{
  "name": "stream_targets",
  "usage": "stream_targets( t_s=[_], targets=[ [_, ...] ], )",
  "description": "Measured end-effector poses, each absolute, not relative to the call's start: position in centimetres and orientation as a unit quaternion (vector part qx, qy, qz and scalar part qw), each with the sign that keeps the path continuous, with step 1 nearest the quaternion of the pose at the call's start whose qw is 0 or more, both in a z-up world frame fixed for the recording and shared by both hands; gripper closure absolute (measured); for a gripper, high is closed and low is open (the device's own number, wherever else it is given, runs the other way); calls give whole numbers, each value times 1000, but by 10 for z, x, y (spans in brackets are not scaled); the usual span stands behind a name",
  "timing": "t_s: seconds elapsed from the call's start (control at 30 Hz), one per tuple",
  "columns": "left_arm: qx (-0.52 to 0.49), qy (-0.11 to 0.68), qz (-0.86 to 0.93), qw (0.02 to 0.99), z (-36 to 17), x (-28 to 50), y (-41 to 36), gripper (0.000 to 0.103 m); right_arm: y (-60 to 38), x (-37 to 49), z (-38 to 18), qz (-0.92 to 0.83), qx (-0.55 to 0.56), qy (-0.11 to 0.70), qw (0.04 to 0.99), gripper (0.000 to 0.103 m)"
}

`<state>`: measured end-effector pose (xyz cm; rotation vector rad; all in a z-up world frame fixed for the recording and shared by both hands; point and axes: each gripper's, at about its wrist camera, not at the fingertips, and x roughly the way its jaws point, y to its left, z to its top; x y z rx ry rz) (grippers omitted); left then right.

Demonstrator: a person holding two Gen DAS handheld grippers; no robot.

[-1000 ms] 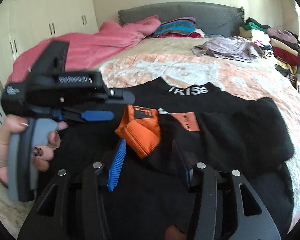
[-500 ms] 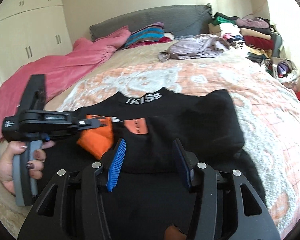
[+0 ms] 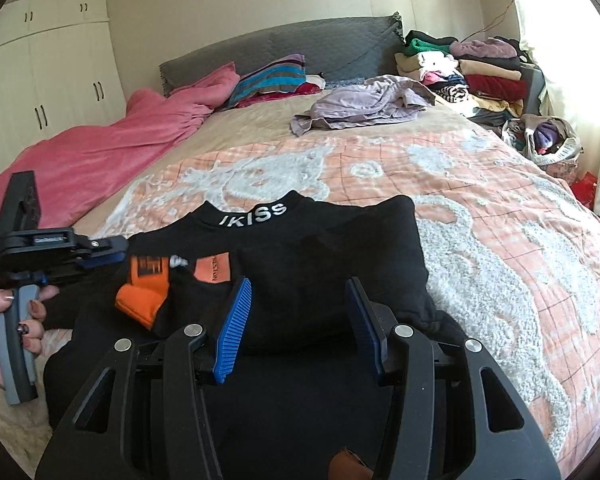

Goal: Fold small clothes
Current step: 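Carry the cuff across the sweatshirt body and release it with the right gripper, then move the left gripper toward the orange cuff of the other sleeve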

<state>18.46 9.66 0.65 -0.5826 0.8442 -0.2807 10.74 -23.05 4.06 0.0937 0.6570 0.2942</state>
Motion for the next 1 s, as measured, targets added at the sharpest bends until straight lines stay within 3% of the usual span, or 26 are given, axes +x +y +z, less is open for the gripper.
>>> stream_targets(
  t_s=[0.2, 0.33, 0.5, 0.6, 0.63, 1.0],
  targets=[
    [-239, 417, -144, 865, 5, 180, 78, 88, -231, 110, 39, 138, 44, 322, 935, 55],
    [-201, 451, -130, 860, -14, 182, 57, 72, -231, 116, 39, 133, 39, 325, 936, 55],
    [-152, 479, -100, 859, -29, 179, 49, 72, -230, 126, 37, 123, 20, 333, 935, 55],
    [-148, 477, -95, 861, -32, 174, 52, 89, -232, 133, 33, 116, 11, 341, 933, 55],
    [-142, 474, -95, 864, -30, 173, 52, 100, -233, 135, 32, 114, 10, 344, 932, 55],
    [-137, 460, -93, 872, -23, 149, 60, 102, -252, 150, 14, 82, 12, 374, 924, 55]
  ],
)
